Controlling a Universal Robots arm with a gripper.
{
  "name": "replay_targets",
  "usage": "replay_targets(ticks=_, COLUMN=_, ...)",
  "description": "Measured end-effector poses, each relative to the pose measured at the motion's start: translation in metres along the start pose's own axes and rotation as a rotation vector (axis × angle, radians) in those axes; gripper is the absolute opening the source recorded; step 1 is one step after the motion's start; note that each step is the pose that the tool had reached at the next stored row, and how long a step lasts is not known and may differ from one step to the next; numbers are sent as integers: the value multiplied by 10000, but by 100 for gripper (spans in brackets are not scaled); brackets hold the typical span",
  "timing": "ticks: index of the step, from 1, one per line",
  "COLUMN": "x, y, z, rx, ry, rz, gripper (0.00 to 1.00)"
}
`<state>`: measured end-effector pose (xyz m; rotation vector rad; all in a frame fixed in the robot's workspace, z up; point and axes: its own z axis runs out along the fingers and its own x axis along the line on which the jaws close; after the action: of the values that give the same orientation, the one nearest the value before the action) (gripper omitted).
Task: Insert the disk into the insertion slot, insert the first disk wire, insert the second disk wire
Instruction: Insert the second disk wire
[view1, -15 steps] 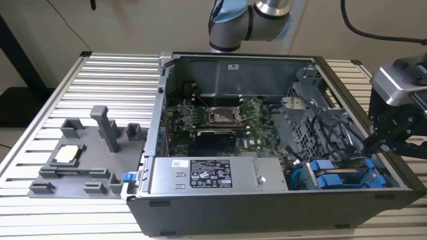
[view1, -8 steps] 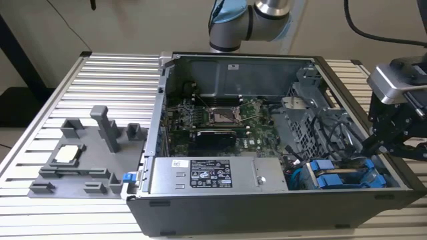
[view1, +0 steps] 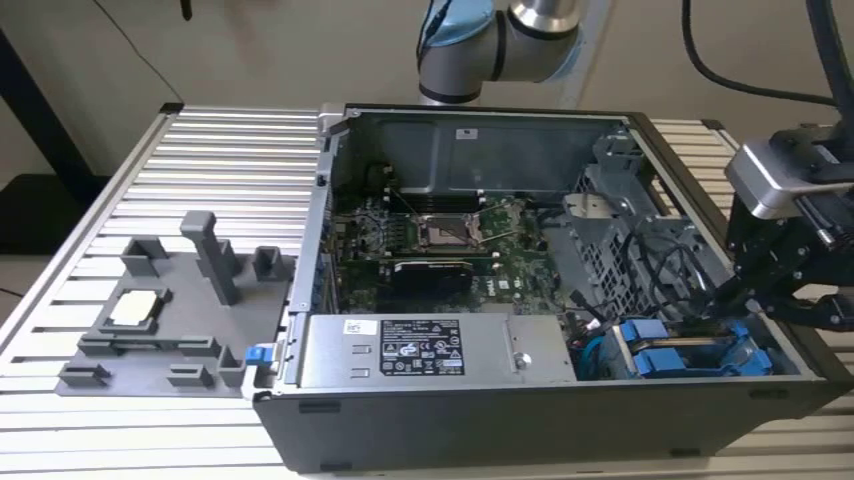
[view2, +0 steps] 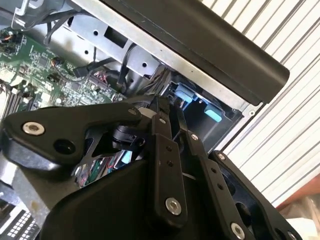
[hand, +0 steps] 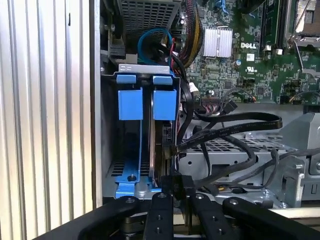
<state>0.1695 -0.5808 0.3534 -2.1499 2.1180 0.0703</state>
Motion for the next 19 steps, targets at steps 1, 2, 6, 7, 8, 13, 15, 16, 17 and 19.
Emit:
replay_targets(ticks=1, x=2, y=1, z=14, rx=-1, ry=1, rz=-1, gripper=19)
replay_targets(ticks=2, x=4, y=2, z=30, rx=-2, ry=0, rz=-1, gripper=19)
replay_targets(ticks=6, x=7, y=7, z=62, rx=-7, ry=2, rz=0, gripper=19)
replay_targets(ticks=7, x=8, y=7, z=63, rx=-7, ry=2, rz=0, gripper=19)
replay_targets(ticks=8, x=8, y=8, z=63, rx=-8, ry=2, rz=0, gripper=19)
replay_targets(ticks=13, x=10, y=16, z=74, rx=-8, ry=-4, rz=-3, gripper=19)
replay_targets(ticks=15, x=14, y=19, z=78, rx=-8, ry=-4, rz=-4, gripper=19)
replay_targets(ticks=16, x=15, y=21, z=81, rx=-9, ry=-3, rz=-4, gripper=19)
replay_targets(ticks=17, x=15, y=25, z=84, rx=-8, ry=-4, rz=-3, gripper=19)
replay_targets(ticks=19, x=17, y=31, z=88, rx=-8, ry=-3, rz=-3, gripper=19)
